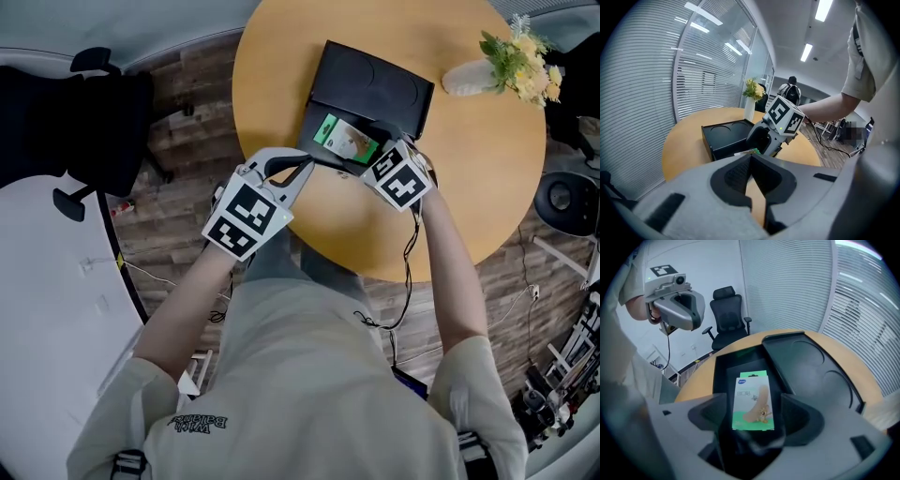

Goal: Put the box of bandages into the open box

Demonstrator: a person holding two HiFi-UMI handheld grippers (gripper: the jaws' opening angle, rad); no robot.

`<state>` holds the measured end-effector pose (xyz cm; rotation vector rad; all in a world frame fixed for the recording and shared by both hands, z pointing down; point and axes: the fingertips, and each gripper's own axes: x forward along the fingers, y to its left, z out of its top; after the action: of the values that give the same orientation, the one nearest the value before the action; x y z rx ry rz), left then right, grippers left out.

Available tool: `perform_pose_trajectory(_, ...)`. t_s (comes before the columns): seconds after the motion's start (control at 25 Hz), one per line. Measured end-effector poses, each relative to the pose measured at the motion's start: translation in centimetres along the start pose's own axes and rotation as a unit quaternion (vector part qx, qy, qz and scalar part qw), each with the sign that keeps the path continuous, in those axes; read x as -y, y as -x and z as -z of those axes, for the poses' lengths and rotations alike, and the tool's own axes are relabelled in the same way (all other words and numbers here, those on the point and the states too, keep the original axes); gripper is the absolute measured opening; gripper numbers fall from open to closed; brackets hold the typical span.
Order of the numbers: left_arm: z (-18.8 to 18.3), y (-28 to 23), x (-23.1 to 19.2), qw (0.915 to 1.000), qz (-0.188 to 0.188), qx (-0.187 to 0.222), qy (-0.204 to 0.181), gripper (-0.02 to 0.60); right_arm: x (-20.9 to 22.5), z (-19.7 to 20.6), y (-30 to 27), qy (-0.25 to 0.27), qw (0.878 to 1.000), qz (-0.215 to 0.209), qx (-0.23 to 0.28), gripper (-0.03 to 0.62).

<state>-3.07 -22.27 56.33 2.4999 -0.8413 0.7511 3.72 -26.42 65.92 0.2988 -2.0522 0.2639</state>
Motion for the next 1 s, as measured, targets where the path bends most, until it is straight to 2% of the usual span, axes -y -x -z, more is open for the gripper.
perform_pose_trajectory(0.32, -1.6, 1.1, 0.2, 0.9998, -0.009, 0.017, -0.011, 0.023, 1.0, -2.2, 3.1, -0.058, 0.996, 0.040, 0.062, 0.356)
perform_pose_trajectory(0.6, -3.6, 2.6, -0.4, 0.9990, -0.022, 0.033, -0.019, 0.023, 1.5, -4.4, 7.1, -0.068, 0.989, 0.081, 0.108, 0.348)
perform_pose_trajectory(0.68, -4.3, 3.1, -0.6, 0.9984, -0.029, 0.043, -0.023, 0.023, 1.7, -5.0, 8.5, -0.078, 0.984, 0.093, 0.129, 0.320)
perform_pose_trajectory(0.8, -5.4, 3.9, -0.7, 0.9978, -0.033, 0.052, -0.025, 0.022, 2.3, -5.9, 10.7, -0.091, 0.975, 0.122, 0.160, 0.208)
perform_pose_trajectory(1.0, -7.7, 5.5, -0.5, 0.9960, -0.040, 0.071, -0.037, 0.022, 2.9, -7.6, 14.6, -0.097, 0.962, 0.167, 0.195, 0.156)
